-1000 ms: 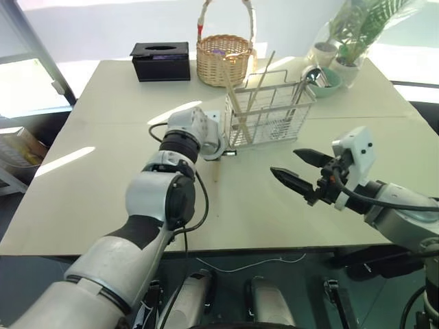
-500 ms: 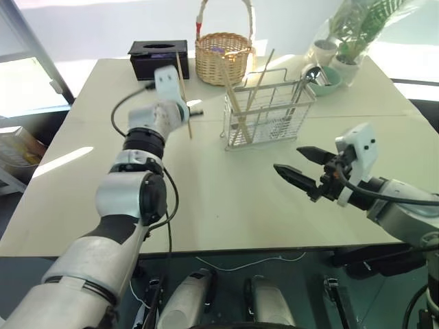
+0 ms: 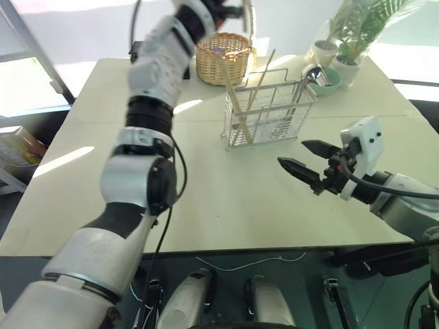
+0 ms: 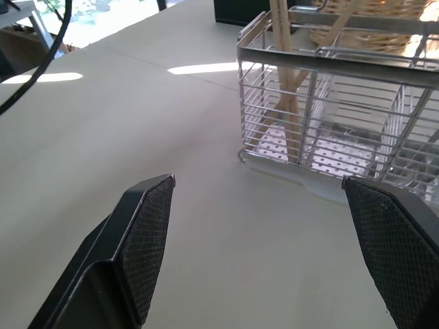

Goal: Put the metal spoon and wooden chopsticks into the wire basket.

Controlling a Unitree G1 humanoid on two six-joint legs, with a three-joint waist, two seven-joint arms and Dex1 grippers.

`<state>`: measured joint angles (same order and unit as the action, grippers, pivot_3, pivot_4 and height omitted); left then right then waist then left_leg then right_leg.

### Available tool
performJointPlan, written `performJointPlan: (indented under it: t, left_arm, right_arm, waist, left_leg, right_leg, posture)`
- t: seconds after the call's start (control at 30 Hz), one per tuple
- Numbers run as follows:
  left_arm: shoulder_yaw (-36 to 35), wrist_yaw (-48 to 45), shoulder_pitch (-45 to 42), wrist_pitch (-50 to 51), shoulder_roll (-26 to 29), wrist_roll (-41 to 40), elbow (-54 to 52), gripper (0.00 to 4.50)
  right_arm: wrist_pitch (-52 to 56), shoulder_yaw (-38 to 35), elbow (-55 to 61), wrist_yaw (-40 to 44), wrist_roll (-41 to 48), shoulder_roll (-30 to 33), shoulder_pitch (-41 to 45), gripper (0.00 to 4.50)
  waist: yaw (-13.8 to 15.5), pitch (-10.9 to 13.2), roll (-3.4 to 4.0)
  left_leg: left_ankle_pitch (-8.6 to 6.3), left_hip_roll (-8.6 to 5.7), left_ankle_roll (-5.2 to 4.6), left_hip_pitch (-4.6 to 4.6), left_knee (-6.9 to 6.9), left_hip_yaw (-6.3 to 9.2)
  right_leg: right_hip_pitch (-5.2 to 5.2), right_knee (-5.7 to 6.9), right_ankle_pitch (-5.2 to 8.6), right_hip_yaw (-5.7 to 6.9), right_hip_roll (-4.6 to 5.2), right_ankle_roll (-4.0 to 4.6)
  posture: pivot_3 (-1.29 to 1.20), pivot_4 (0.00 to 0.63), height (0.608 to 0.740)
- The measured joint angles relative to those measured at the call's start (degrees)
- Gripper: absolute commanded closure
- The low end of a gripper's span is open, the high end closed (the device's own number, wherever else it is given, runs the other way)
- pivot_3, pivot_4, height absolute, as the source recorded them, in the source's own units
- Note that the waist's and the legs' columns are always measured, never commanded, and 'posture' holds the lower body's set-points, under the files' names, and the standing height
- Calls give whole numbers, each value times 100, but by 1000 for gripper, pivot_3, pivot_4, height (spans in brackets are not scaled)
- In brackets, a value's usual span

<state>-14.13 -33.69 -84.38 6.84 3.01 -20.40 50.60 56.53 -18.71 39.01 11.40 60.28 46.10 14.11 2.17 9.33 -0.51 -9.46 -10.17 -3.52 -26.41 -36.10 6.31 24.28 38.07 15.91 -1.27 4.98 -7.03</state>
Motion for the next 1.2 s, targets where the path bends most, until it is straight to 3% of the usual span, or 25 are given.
performJointPlan:
  t: [0.23,0.5,0.53,0.6,0.8,1.03,1.2]
  left_arm:
    - [425,-87,658,-631,-137,427,233,4453]
    - [449,-16,859,-770,-111,543,214,4453]
    - [480,-24,942,-773,-131,562,196,3704]
    - [552,-30,1107,-761,-172,607,195,3050]
    - [624,15,1245,-702,-223,613,80,128]
    - [606,272,1315,-129,-126,468,-545,128]
    - [647,10,1334,930,563,250,-1743,128]
  right_arm:
    - [-136,-384,-6,-321,-33,-16,23,452]
    - [-143,-522,-2,-440,80,-14,-71,452]
    - [-151,-524,-3,-445,80,-14,-70,452]
    - [-177,-531,-5,-459,79,-14,-65,452]
    - [-193,-531,-49,-507,76,-14,-25,452]
    - [-230,-440,-132,-467,41,-15,66,452]
    - [-246,-404,-232,-331,-74,-14,70,452]
  waist:
    - [-62,-1,1]
    - [6,-1,1]
    - [6,-1,2]
    - [6,-1,2]
    - [0,-1,1]
    - [-4,-1,1]
    - [-48,-1,2]
  left_leg:
    - [5,2,-7,-1,8,0]
    - [2,1,-3,-1,-2,0]
    - [2,1,-3,-1,-2,0]
    - [3,1,-5,-1,-2,0]
    - [4,1,-5,-2,-1,0]
    - [4,1,-5,-2,-1,0]
    - [4,2,-5,0,5,0]
  right_leg:
    - [11,5,0,-2,-2,1]
    - [6,5,0,0,-2,0]
    - [5,5,0,0,-2,0]
    - [6,5,0,0,-2,0]
    - [8,5,0,-1,-2,0]
    - [8,6,0,-1,-2,0]
    - [11,8,0,-2,-5,0]
  posture:
    - [0,150,734]
    - [0,150,734]
    - [0,150,734]
    - [0,150,734]
    - [0,150,734]
    - [0,150,734]
    - [0,150,734]
